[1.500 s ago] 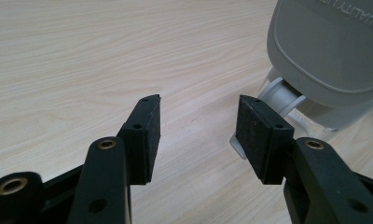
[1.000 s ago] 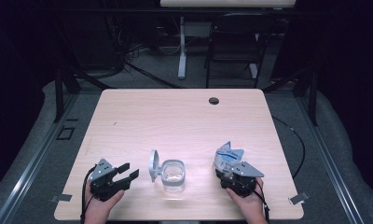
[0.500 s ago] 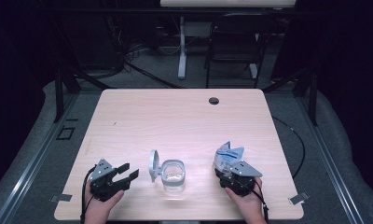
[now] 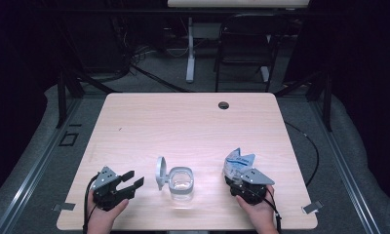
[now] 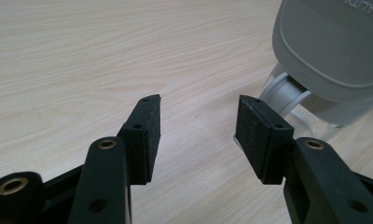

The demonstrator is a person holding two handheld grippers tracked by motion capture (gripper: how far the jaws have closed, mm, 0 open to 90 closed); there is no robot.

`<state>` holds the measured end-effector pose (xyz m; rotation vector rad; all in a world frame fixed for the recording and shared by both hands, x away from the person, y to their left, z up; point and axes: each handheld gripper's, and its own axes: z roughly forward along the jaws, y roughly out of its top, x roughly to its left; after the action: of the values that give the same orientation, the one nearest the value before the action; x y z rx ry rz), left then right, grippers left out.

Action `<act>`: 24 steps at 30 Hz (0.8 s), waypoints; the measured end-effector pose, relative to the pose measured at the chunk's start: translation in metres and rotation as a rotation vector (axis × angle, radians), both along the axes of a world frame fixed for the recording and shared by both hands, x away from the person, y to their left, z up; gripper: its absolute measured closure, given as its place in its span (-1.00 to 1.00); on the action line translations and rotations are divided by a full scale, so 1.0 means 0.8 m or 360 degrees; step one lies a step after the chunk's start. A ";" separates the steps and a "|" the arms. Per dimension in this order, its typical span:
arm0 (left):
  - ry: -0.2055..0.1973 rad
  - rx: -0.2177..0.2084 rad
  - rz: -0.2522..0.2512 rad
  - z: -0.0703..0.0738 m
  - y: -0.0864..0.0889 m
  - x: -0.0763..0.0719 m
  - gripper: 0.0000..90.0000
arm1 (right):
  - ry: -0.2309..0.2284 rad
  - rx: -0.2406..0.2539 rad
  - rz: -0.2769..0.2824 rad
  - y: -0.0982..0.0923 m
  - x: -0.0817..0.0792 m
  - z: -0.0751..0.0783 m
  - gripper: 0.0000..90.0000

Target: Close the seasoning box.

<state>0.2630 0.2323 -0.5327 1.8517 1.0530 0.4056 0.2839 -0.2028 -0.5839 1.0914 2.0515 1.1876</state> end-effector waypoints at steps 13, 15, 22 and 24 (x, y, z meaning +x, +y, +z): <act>0.0000 0.0000 0.0000 0.001 -0.002 0.002 0.13 | -0.0006 -0.0032 -0.0009 0.002 0.000 0.000 -0.01; 0.0003 0.0003 0.0000 0.002 -0.001 0.002 0.13 | 0.0001 -0.0031 -0.0011 0.001 0.000 0.000 -0.01; -0.0002 -0.0013 0.0014 0.000 -0.001 0.001 0.13 | 0.0012 -0.0046 -0.0015 0.002 0.001 0.000 -0.02; -0.0002 -0.0015 0.0014 0.000 -0.001 0.001 0.13 | 0.0012 -0.0047 -0.0017 0.002 0.001 0.000 -0.02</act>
<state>0.2640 0.2318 -0.5327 1.8390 1.0612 0.4064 0.2844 -0.2009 -0.5842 1.0928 2.0599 1.1462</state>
